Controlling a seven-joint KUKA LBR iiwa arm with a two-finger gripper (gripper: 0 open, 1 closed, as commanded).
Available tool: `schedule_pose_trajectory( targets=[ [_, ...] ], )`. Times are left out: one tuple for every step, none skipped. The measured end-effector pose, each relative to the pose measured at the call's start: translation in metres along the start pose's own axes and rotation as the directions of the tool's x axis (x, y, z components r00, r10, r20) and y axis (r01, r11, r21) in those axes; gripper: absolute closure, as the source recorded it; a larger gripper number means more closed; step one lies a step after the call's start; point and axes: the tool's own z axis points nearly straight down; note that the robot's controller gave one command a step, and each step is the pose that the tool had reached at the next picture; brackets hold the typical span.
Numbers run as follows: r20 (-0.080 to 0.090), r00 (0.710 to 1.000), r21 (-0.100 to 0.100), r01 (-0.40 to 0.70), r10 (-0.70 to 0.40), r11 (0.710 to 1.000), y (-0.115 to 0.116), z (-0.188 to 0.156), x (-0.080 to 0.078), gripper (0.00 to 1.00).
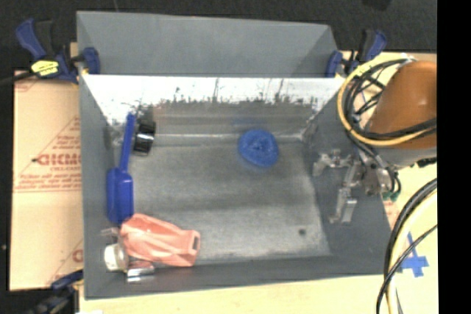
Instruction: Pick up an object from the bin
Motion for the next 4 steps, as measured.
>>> schedule_pose_trajectory(
  targets=[
    [0.008,1.0,0.002,0.006,-0.006,1.0,0.001,-0.004,-0.002,0.0],
    [0.012,0.997,0.001,-0.081,0.081,0.997,0.059,0.08,-0.08,0.0],
    [0.022,0.993,0.005,-0.119,0.119,0.993,0.04,0.017,-0.111,0.0],
    [0.005,0.984,-0.001,-0.177,0.177,0.984,0.131,0.05,-0.114,0.0]
  ],
)
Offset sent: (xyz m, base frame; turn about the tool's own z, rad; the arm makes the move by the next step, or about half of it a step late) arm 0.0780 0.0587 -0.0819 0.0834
